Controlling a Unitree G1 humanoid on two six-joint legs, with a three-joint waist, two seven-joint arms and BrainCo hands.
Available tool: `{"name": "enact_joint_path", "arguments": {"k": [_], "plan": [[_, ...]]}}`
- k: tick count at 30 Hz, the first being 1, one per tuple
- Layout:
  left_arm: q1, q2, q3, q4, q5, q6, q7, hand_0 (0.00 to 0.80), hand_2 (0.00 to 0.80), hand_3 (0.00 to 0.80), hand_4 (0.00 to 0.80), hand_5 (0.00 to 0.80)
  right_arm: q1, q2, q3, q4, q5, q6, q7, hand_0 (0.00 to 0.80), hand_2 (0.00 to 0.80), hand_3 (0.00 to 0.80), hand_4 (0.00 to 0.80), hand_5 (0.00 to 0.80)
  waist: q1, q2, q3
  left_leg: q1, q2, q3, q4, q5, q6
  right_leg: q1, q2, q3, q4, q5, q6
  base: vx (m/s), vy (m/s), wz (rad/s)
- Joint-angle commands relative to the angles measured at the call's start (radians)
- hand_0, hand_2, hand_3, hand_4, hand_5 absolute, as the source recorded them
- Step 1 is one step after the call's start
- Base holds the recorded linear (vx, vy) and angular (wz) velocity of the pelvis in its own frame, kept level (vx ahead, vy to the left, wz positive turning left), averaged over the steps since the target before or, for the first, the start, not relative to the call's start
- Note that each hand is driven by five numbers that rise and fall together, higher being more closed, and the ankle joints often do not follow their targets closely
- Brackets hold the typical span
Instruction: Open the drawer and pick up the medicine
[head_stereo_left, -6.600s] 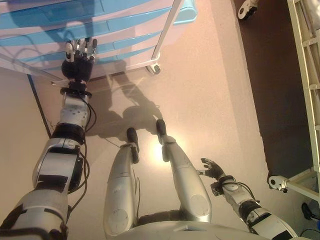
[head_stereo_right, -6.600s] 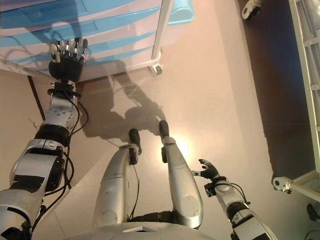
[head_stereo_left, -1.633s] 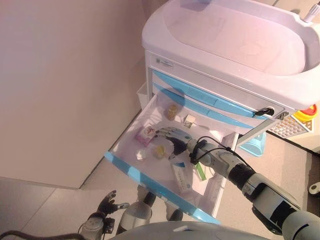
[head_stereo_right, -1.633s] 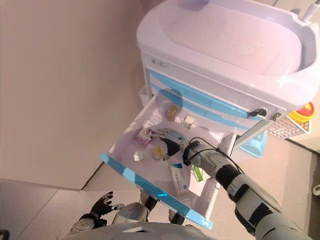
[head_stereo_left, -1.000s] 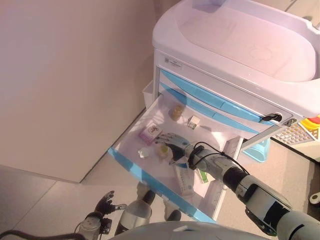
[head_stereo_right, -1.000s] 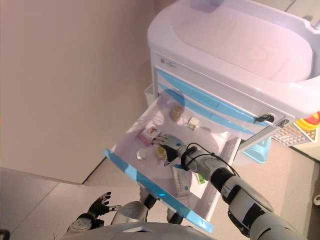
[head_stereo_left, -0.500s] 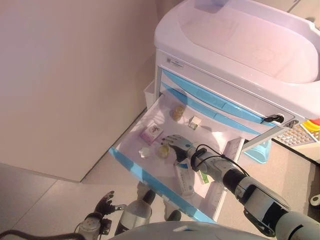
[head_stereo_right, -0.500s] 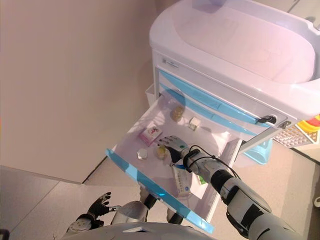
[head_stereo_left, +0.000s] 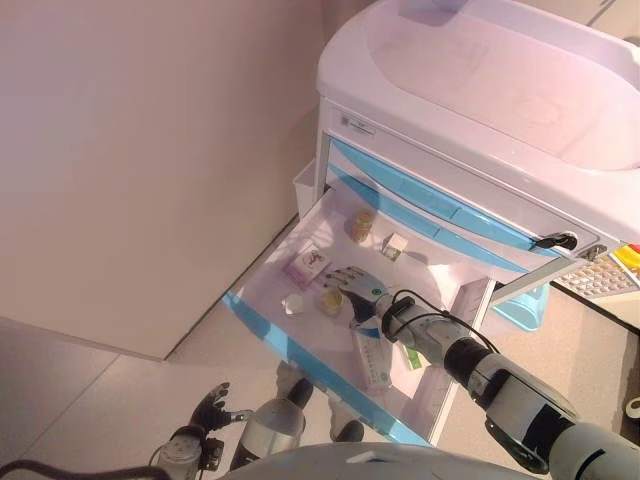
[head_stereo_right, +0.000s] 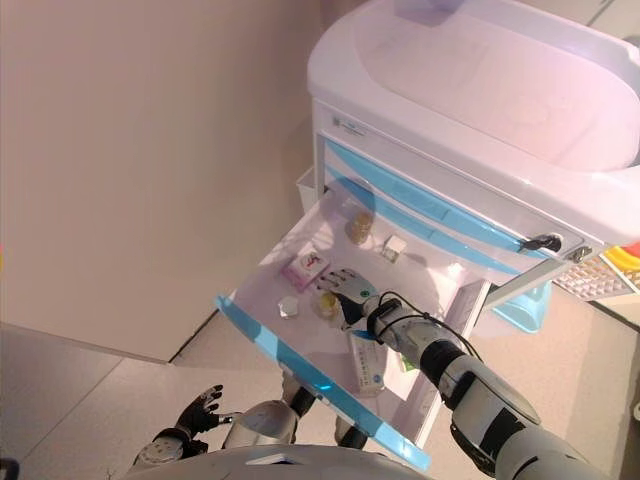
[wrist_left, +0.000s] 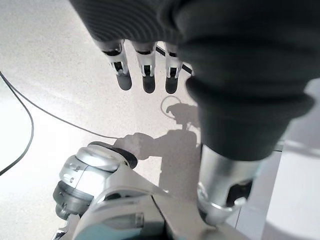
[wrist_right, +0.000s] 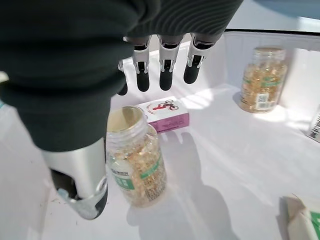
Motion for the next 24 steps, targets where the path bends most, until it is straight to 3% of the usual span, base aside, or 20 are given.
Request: {"name": "enact_joint_path", "arguments": {"k": [1, 24], "plan": [[-0.021, 0.003, -0.047, 0.032, 0.015, -0.033, -0.008, 0.000, 0.000, 0.000, 0.000, 0.000, -0.058, 0.017, 0.045, -0.017, 0.006, 0.004, -0.038, 0.000, 0.000, 0.000, 0.000, 0.000, 0.027, 0.013, -0.011, -0.017, -0.037, -0.014, -0.005, -0.058, -0.005, -0.011, 0.003, -0.001, 0.127, -0.073, 0.021, 0.000, 0.000, 0.00], [-0.018, 0.016, -0.066, 0.029, 0.002, -0.046, -0.016, 0.000, 0.000, 0.000, 0.000, 0.000, -0.088, 0.053, 0.036, 0.087, 0.023, 0.072, -0.060, 0.000, 0.000, 0.000, 0.000, 0.000, 0.062, 0.020, 0.016, -0.021, -0.045, -0.028, -0.006, -0.059, 0.002, -0.010, -0.007, -0.022, 0.135, -0.077, 0.023, 0.013, 0.007, 0.03]]}}
